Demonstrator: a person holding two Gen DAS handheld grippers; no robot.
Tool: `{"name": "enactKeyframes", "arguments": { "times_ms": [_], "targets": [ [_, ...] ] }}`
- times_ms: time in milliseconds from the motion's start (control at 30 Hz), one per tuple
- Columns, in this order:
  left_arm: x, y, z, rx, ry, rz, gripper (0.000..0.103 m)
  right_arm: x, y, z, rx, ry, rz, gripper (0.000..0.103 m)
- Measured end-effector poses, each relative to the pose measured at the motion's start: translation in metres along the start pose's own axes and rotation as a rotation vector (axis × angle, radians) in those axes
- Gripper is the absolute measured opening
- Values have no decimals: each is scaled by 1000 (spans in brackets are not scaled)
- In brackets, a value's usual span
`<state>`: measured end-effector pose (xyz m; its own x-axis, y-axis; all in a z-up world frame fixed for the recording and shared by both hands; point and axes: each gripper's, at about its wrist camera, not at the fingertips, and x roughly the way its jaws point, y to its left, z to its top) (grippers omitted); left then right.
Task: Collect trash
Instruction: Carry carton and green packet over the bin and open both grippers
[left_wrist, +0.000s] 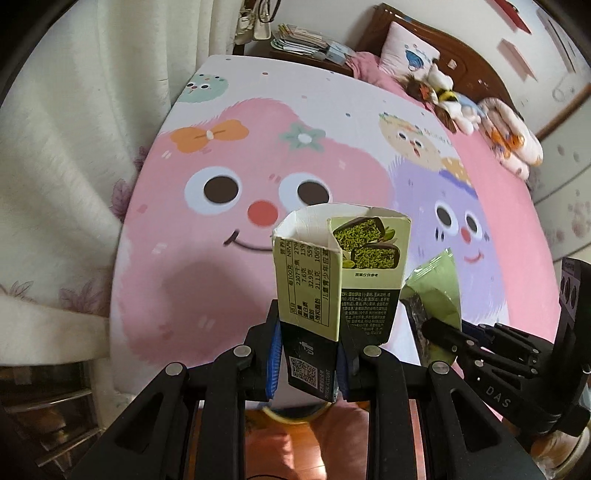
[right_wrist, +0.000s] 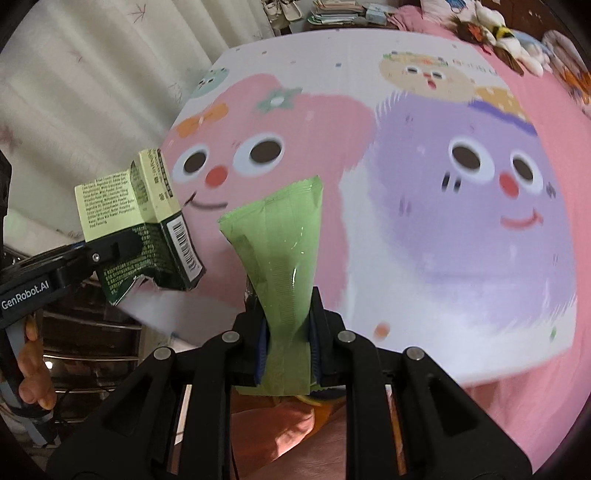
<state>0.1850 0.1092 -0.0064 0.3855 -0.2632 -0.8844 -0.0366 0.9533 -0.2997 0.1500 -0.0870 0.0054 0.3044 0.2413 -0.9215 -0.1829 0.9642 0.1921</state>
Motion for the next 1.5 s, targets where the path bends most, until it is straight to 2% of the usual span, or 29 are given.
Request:
{"name": "enactKeyframes", "arguments": {
  "times_ms": [267,467,600,700,833,1033,1267,1367,1467,1500],
  "targets": [
    [-14,-10,-45,75,-15,31,23,-4,8,-52,-7,13,31,16],
    [-18,-31,-96,111,-10,35,23,-12,-10,-88,-22,10,53,16],
    [-6,-40,-140,117,15,59,23,-5,-25,-126,-26,32,54,16],
    [18,-46,-166,112,62,69,23,7,-39,-157,0,57,54,16],
    [58,-49,-201,121,138,82,23,34,-56,-194,43,106,43,16],
    [120,-40,-230,141,193,110,23,93,-82,-237,132,175,31,16],
    [196,-19,-252,145,243,125,24,177,-109,-249,230,200,28,16],
    [222,-11,-256,138,237,124,24,210,-115,-251,254,195,26,16],
    [244,0,-259,132,238,115,38,245,-124,-250,279,197,35,18],
    [249,1,-261,130,238,111,50,255,-126,-251,286,201,41,21]
  ]
}}
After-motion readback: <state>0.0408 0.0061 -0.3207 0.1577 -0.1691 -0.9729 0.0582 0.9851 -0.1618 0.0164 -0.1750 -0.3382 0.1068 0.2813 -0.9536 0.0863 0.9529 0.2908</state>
